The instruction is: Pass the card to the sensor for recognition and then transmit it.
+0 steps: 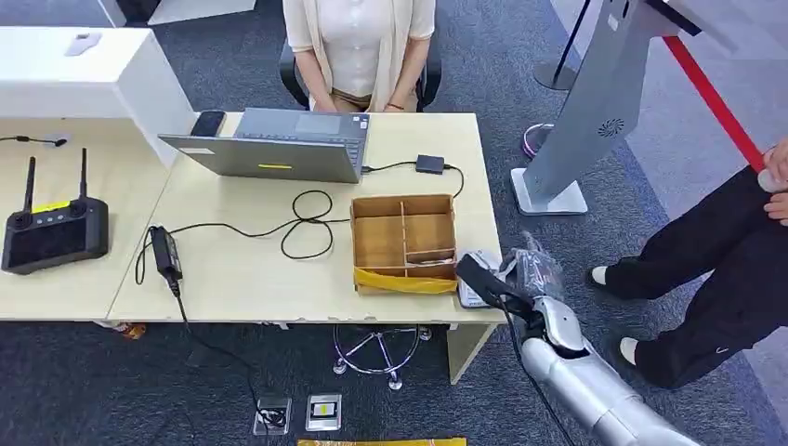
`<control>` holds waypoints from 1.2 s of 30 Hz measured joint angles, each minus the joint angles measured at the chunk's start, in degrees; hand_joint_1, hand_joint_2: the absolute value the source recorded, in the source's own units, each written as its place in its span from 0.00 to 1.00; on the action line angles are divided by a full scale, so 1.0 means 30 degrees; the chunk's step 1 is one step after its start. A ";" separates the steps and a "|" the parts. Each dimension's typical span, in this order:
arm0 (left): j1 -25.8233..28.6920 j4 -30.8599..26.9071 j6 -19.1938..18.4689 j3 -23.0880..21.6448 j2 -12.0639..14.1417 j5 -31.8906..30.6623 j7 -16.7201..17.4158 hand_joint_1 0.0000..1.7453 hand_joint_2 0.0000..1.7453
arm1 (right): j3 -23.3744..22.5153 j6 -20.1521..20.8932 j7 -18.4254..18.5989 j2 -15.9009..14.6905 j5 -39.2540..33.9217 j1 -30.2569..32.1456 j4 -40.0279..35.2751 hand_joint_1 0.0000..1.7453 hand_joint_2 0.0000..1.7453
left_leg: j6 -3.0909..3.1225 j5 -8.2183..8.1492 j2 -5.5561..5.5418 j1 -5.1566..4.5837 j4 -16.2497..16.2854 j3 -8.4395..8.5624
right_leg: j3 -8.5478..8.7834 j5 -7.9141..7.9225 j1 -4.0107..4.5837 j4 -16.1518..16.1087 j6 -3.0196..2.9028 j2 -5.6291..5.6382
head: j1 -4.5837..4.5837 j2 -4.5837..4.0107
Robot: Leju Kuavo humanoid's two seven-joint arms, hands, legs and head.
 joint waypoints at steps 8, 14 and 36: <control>-0.0105 0.0000 -0.0219 -0.0007 0.0000 -0.0817 0.0459 0.00 0.00 | -0.0846 0.0547 0.0591 -0.0525 -0.0590 0.0189 -0.1881 1.00 1.00 | 0.0000 0.0002 -0.0001 -0.0003 0.0000 -0.0013 | -0.0006 0.0004 -0.0003 0.0004 0.0001 0.0001 | 0.0007 0.0000; -0.0372 0.0000 -0.0554 -0.0007 0.0000 -0.1465 0.0845 0.00 0.00 | -0.1443 0.1268 0.1261 -0.1021 -0.0730 -0.0108 -0.5204 1.00 1.00 | -0.0001 0.0002 0.0000 0.0000 0.0001 -0.0019 | -0.0013 0.0010 0.0000 0.0006 -0.0008 0.0001 | 0.0007 0.0000; -0.1346 -0.0015 -0.0109 -0.0058 -0.1019 -0.2667 0.1610 0.00 0.00 | -0.1962 -0.2566 0.3657 -0.2718 -0.6887 -0.2805 -1.2189 1.00 1.00 | 0.0000 0.0002 -0.0003 -0.0001 0.0002 -0.0049 | -0.0031 0.0010 0.0000 0.0007 -0.0007 -0.0008 | 0.0007 0.0000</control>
